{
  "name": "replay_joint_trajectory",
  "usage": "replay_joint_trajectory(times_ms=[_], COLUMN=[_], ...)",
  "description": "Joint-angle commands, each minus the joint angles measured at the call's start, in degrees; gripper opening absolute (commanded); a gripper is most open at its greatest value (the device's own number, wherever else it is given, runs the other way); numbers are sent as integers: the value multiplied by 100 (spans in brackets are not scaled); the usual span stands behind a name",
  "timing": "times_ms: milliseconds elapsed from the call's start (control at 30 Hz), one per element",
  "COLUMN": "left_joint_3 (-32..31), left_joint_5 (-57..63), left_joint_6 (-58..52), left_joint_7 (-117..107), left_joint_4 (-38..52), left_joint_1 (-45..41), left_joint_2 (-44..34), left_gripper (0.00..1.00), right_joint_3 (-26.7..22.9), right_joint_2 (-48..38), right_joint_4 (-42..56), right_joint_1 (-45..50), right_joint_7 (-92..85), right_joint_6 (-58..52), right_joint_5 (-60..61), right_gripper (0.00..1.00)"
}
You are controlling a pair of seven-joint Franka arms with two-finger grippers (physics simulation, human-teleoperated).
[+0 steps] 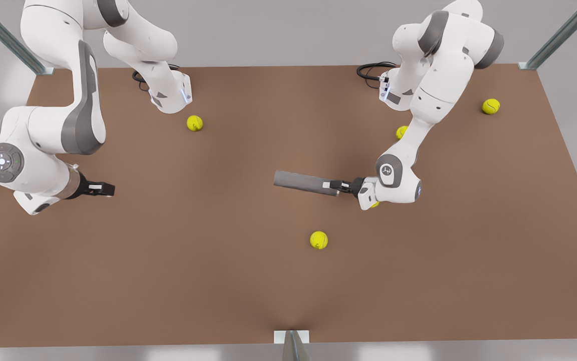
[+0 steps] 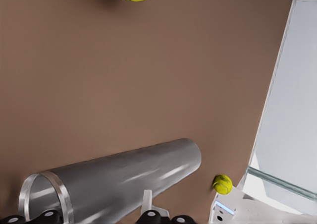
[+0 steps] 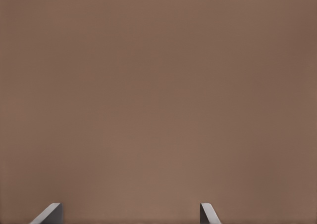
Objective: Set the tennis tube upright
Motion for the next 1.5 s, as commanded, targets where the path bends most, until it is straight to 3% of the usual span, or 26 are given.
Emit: replay_joint_trajectory(times_ms=[0, 533, 1467], left_joint_3=[0, 0, -237], left_joint_5=[11, 20, -200], left_joint_6=[0, -105, -158], left_joint_7=[-9, -123, -501], left_joint_4=[0, -35, -18], left_joint_1=[7, -116, -195], left_joint_2=[-3, -205, 6], left_gripper=[59, 45, 45], right_joint_3=[0, 0, 0], right_joint_2=[1, 1, 9], right_joint_4=[-1, -1, -1], right_joint_1=[0, -9, -9], right_joint_7=[0, 0, -9], right_joint_6=[9, 9, 9], right_joint_5=[-9, -9, -44], right_gripper=[100, 100, 100])
